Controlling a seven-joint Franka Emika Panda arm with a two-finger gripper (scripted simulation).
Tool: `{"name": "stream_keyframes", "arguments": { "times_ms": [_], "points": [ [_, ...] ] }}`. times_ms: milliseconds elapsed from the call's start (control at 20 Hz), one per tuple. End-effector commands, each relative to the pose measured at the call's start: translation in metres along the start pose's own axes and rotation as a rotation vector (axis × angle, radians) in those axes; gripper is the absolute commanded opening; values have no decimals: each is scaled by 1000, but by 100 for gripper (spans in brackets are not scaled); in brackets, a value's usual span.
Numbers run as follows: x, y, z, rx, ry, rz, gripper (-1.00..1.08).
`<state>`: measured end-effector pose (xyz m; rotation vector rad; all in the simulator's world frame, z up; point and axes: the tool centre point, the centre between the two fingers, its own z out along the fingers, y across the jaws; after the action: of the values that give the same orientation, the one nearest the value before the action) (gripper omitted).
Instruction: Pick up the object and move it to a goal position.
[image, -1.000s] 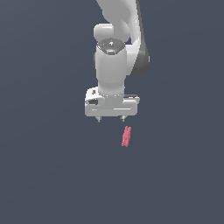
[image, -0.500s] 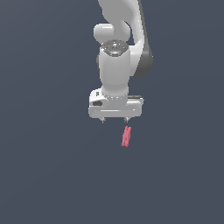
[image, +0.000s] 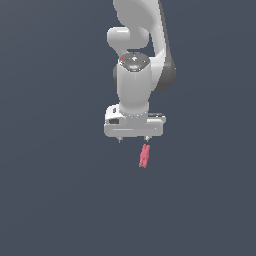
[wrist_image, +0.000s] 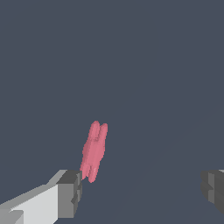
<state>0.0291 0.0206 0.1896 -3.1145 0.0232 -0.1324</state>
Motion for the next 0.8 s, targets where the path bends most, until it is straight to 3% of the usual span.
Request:
{"name": "stream_keyframes", "arguments": {
  "times_ms": [0,750],
  "points": [
    [-1,-5,10,-1,-8,19,100],
    [-22,-50,99,-26,-70,196,100]
  ]
}}
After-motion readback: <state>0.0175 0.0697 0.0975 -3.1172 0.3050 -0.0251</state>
